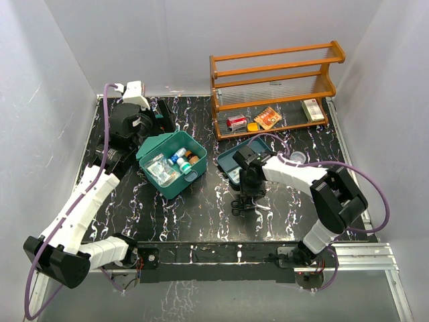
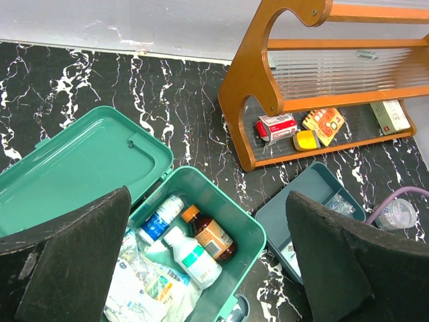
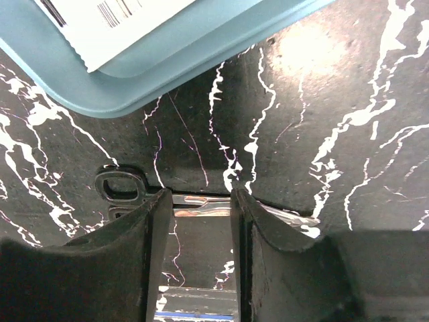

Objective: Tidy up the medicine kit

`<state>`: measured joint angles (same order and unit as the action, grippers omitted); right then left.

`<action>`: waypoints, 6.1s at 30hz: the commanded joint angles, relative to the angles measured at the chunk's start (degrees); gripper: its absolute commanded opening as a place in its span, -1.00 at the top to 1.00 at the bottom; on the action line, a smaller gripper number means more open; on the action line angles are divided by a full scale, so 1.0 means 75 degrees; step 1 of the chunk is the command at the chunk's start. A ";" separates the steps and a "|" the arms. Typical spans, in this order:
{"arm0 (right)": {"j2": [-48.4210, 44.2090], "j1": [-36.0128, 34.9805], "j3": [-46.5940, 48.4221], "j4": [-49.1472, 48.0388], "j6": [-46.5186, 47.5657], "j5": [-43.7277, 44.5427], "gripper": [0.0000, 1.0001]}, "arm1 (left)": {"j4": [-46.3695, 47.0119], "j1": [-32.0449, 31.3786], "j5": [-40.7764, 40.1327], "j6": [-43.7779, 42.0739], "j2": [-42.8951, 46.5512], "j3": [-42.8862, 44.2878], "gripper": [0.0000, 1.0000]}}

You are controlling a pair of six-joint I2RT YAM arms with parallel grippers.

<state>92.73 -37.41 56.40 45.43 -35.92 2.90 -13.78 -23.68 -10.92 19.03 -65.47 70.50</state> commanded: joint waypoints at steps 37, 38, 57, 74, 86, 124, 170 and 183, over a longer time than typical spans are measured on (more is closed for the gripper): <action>0.1649 -0.1548 0.1537 0.0788 0.2214 0.1286 -0.21 | 0.0096 0.0039 -0.0042 -0.0274 -0.0036 0.0472 -0.97; 0.1735 -0.1554 0.1661 0.0787 0.2232 0.1346 -0.21 | 0.0083 0.0040 -0.0048 -0.0284 -0.0039 0.0487 -0.97; 0.1418 -0.1047 0.0999 -0.0990 0.2897 -0.0859 -0.10 | -0.0001 0.0034 -0.0081 -0.0310 0.0057 0.0421 -0.97; 0.0846 -0.0825 0.0863 -0.0194 0.4178 -0.1407 -0.30 | 0.0080 0.0040 0.0028 -0.0275 -0.0063 0.0418 -0.97; 0.0890 -0.0840 0.0917 0.0211 0.4188 -0.1279 -0.06 | 0.0091 0.0039 0.0044 -0.0255 -0.0083 0.0421 -0.97; -0.0830 -0.0233 0.0433 -0.1348 0.2259 -0.0596 -0.02 | 0.0056 0.0040 0.0145 -0.0141 0.0067 0.0347 -0.97; 0.1862 -0.1231 0.1609 -0.0996 0.4067 -0.0657 0.15 | 0.0021 0.0041 0.0025 -0.0170 0.0091 0.0407 -0.97; 0.1913 -0.1277 0.1747 -0.1052 0.3958 -0.0095 0.68 | 0.0009 0.0038 0.0008 -0.0193 0.0104 0.0432 -0.97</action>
<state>105.47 -46.50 69.12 41.34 -5.50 0.95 -13.93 -23.68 -10.13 18.02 -66.11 72.01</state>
